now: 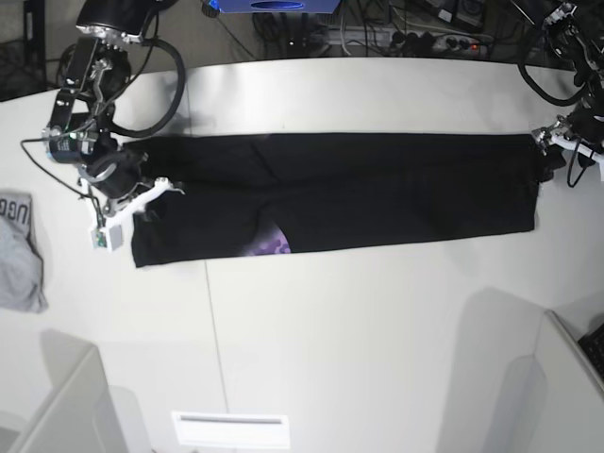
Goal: Fold the T-shirt properly
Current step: 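Lower both grippers to the ends of the folded strip and grasp, then lift the strip end with the left gripper and move it toward the right gripper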
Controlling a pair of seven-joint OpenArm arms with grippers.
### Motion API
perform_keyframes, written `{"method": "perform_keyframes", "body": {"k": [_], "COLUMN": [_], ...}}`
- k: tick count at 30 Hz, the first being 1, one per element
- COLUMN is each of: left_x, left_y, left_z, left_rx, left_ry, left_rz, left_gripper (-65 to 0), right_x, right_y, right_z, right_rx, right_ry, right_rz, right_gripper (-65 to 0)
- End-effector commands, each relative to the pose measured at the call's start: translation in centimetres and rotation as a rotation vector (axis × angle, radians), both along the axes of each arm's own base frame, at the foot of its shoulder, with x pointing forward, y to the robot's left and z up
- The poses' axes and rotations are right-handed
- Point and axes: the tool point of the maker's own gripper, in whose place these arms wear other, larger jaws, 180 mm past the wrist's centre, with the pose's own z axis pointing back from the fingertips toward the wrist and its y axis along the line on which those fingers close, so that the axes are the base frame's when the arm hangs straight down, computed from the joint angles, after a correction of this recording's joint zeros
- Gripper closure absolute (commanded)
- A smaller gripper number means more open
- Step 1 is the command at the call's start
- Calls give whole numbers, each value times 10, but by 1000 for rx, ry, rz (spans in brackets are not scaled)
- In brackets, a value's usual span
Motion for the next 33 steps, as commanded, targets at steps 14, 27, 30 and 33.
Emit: {"method": "perform_keyframes", "body": {"k": [14,27,30,33], "left_x": [21,28,27,33], "left_y": [-7,-23,-25,-23], "left_z": [-34,-56,-65,-63], "left_rx": [-68,-40,-71,-64], "left_ry": [34,128,141,106], "left_rz": [-47,-115,-107,-97], "left_gripper": [-650,-559,-393,-221], "right_x": [5,5,1,-1], "right_y": [19,20,20,18], "right_z": [9,9,7,5], "right_rx": [34,35,35,33], "right_ry": [-43,-43,-35,-31], "right_rz": [38,38,37,32], "right_gripper": [0,0,0,0]}}
